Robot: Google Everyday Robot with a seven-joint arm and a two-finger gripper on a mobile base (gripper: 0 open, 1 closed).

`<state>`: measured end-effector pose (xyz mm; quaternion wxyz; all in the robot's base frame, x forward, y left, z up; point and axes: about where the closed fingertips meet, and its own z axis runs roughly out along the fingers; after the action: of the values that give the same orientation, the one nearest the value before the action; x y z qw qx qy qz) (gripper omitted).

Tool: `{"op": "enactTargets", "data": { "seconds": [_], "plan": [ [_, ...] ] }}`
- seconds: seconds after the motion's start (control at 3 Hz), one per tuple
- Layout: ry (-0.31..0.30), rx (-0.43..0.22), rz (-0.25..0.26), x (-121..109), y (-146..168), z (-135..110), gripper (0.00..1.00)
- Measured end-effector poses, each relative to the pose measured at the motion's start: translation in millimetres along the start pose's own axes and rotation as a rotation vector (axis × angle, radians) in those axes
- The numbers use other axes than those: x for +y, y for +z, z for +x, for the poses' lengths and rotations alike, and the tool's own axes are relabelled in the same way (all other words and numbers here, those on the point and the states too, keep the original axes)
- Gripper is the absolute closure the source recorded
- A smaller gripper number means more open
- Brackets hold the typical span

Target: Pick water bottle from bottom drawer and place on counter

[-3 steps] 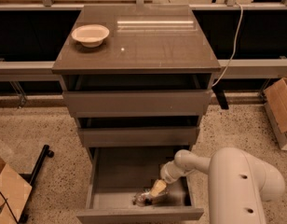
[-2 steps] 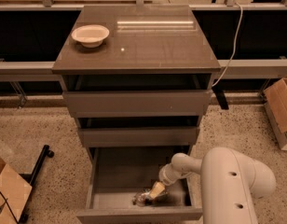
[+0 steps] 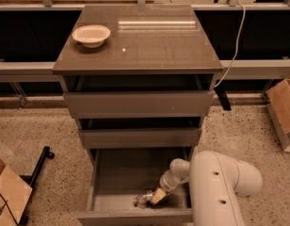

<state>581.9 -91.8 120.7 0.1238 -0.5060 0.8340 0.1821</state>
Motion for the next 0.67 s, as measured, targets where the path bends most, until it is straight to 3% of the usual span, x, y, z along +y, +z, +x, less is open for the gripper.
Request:
{"op": "enactTargets", "data": {
  "seconds": [0.67],
  "plan": [
    [0.018,0.003,-0.022,8.3,4.4,6.1,0.61]
  ]
}}
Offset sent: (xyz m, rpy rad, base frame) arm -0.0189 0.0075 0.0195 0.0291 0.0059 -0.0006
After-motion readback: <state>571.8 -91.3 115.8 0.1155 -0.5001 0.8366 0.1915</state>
